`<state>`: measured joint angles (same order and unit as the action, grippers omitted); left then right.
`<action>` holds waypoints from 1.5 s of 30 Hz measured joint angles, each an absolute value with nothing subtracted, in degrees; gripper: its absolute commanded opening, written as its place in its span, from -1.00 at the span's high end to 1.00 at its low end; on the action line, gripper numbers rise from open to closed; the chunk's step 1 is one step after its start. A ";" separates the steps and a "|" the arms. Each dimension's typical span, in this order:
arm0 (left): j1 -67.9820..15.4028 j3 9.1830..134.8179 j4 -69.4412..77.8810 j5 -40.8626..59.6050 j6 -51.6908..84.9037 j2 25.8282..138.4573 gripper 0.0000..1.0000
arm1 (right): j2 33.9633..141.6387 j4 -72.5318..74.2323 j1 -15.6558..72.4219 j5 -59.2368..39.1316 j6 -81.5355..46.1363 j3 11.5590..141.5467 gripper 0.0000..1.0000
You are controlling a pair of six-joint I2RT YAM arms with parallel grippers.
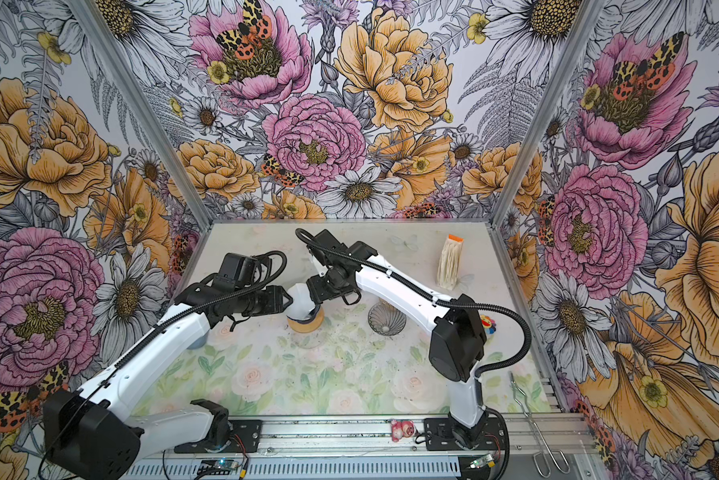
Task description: Place the coffee filter in the dripper
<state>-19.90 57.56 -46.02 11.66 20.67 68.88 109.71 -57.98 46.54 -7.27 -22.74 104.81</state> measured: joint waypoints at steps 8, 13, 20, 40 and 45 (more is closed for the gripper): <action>-19.90 57.19 -45.98 11.68 20.67 69.21 -0.12 | 111.37 -58.00 46.54 -7.09 -22.94 104.66 -0.30; -19.90 57.19 -45.98 11.66 20.67 69.34 -0.12 | 111.72 -58.00 46.54 -7.11 -22.92 104.66 -0.30; -19.90 57.19 -45.63 11.66 20.64 69.52 -0.12 | 111.83 -58.00 46.54 -7.14 -22.92 104.66 -0.30; -19.90 59.27 -45.10 11.84 20.67 69.08 -0.17 | 110.56 -57.95 46.54 -8.05 -22.90 107.02 -0.36; -19.90 59.37 -45.12 11.86 20.69 68.34 -0.23 | 109.67 -57.89 46.54 -7.99 -22.87 107.09 -0.37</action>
